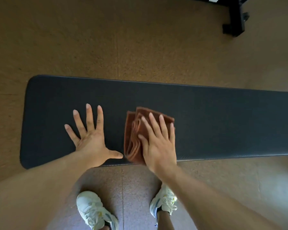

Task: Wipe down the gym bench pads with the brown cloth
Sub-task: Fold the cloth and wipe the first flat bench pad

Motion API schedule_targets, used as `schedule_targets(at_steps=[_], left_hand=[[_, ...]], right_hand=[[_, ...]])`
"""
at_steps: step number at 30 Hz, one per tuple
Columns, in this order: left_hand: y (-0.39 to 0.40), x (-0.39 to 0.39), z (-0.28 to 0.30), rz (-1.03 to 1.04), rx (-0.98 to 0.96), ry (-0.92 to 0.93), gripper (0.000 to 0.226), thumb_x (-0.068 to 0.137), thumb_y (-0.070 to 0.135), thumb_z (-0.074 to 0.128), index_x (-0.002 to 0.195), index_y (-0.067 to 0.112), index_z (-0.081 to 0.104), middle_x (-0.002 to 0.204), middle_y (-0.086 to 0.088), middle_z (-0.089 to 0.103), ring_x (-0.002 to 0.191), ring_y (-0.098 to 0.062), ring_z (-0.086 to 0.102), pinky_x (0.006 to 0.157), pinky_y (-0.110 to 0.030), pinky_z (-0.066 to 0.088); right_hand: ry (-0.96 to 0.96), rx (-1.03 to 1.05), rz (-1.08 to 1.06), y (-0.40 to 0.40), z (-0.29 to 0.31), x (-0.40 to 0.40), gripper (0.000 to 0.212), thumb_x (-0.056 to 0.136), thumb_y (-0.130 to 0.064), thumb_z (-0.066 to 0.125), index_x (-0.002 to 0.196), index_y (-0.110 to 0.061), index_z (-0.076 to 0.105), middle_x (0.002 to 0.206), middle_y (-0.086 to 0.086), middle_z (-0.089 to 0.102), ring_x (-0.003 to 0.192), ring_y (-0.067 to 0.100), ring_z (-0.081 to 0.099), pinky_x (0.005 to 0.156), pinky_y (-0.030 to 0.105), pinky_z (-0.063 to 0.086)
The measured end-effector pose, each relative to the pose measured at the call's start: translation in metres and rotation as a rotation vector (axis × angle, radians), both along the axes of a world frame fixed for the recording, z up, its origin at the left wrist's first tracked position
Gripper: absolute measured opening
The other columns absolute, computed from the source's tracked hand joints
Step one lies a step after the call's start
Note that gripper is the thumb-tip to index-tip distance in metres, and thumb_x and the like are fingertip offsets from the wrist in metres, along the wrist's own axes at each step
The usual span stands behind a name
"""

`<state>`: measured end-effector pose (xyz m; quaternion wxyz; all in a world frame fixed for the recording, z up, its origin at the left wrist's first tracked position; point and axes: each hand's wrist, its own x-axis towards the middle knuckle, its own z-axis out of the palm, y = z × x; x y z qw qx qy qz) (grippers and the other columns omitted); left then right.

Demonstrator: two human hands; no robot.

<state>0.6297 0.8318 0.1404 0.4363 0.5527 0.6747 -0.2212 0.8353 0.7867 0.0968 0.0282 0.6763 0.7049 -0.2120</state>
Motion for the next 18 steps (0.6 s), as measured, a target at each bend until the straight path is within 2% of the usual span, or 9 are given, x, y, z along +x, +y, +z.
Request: schedule_targets(at_steps=[2,5,7,10,13,16,18], left_hand=[[-0.001,0.001,-0.001,0.008,0.002,0.010,0.170,0.051,0.073,0.087,0.136,0.033,-0.055,0.139,0.002,-0.066,0.131,-0.035,-0.058,0.113,-0.064,-0.026],[-0.002,0.000,-0.001,0.005,0.016,0.031,0.170,0.050,0.072,0.087,0.135,0.034,-0.054,0.140,0.003,-0.065,0.131,-0.034,-0.058,0.112,-0.062,-0.027],[-0.002,0.002,0.000,0.004,0.021,0.031,0.170,0.050,0.072,0.088,0.137,0.035,-0.053,0.140,0.004,-0.065,0.132,-0.033,-0.058,0.113,-0.062,-0.026],[0.000,0.001,0.002,0.026,0.011,0.017,0.171,0.048,0.072,0.088,0.141,0.034,-0.050,0.140,0.005,-0.065,0.130,-0.032,-0.060,0.113,-0.063,-0.027],[-0.001,0.000,0.001,0.027,-0.003,0.003,0.170,0.050,0.073,0.087,0.140,0.034,-0.051,0.140,0.006,-0.065,0.127,-0.029,-0.063,0.112,-0.062,-0.030],[-0.004,-0.002,-0.003,0.027,0.017,-0.009,0.168,0.051,0.074,0.086,0.140,0.035,-0.051,0.139,0.007,-0.066,0.127,-0.029,-0.062,0.110,-0.060,-0.032],[-0.006,-0.003,-0.006,0.033,0.044,-0.011,0.168,0.050,0.073,0.087,0.140,0.036,-0.050,0.139,0.008,-0.066,0.129,-0.029,-0.061,0.110,-0.060,-0.032]], right_hand=[[0.028,0.035,-0.101,0.077,-0.005,-0.002,0.059,0.110,-0.054,0.022,0.166,-0.038,0.015,0.176,-0.011,0.008,0.163,0.018,-0.008,0.130,0.050,-0.011],[0.016,0.003,-0.169,0.157,-0.008,-0.009,0.060,0.111,-0.054,0.018,0.167,-0.032,0.020,0.176,-0.008,0.011,0.163,0.021,-0.008,0.129,0.053,-0.012],[-0.020,0.060,-0.128,0.139,-0.008,-0.010,0.058,0.112,-0.051,0.020,0.165,-0.030,0.028,0.175,-0.007,0.016,0.163,0.023,-0.001,0.130,0.054,-0.007],[-0.001,0.111,0.084,0.033,0.004,0.003,0.050,0.111,-0.046,0.034,0.156,-0.027,0.047,0.169,-0.003,0.036,0.162,0.024,0.016,0.130,0.058,0.009],[-0.006,0.015,0.323,-0.041,0.010,0.036,0.050,0.109,-0.049,0.039,0.157,-0.035,0.044,0.168,-0.007,0.037,0.162,0.021,0.017,0.129,0.058,0.017],[-0.036,0.031,0.398,-0.009,-0.002,0.041,0.054,0.110,-0.053,0.029,0.162,-0.037,0.035,0.171,-0.007,0.030,0.162,0.022,0.016,0.129,0.058,0.015],[-0.047,0.079,0.333,0.031,-0.006,0.024,0.057,0.110,-0.054,0.026,0.163,-0.035,0.032,0.172,-0.005,0.029,0.162,0.023,0.015,0.130,0.059,0.011]])
